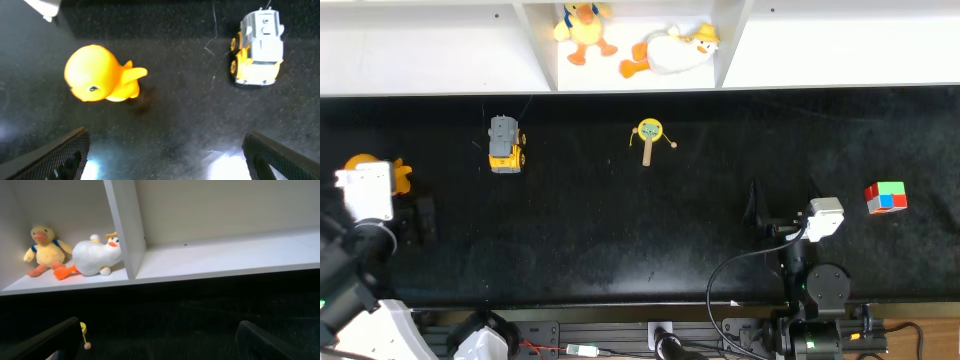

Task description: Store Toys

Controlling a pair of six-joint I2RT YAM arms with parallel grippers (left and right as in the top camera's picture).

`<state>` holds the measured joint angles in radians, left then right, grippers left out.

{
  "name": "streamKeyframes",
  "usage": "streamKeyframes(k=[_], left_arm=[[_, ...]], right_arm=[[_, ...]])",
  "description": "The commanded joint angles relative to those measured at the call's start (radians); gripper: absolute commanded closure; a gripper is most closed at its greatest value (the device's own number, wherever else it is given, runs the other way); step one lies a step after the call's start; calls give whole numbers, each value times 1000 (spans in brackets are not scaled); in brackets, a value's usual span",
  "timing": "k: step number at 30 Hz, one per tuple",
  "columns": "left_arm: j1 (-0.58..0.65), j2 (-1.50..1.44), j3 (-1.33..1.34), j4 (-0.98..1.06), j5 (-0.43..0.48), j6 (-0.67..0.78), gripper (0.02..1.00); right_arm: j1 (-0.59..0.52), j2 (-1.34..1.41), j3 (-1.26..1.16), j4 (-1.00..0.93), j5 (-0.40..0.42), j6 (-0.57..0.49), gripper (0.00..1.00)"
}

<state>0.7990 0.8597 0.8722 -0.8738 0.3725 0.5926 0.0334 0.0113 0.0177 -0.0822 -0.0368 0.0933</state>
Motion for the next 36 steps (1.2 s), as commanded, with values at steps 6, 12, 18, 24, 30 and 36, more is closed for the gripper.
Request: streamKeyframes(k=[6,12,18,24,30,36], left_arm=[[226,57,58,16,101,163,27],[261,251,95,153,166,196,23],[253,421,106,207,303,196,23],[238,504,106,291,322,192,20],[227,540,106,338,309,155,20],[196,576,106,327,246,156,20]], right_arm=[[-1,-7,-13,5,4,4,5],[-1,-7,-13,5,4,4,5],[-1,-7,-13,5,4,4,5],[-1,-7,-13,5,4,4,5],[-1,-7,-13,5,4,4,7],[-1,-7,-13,5,4,4,5]])
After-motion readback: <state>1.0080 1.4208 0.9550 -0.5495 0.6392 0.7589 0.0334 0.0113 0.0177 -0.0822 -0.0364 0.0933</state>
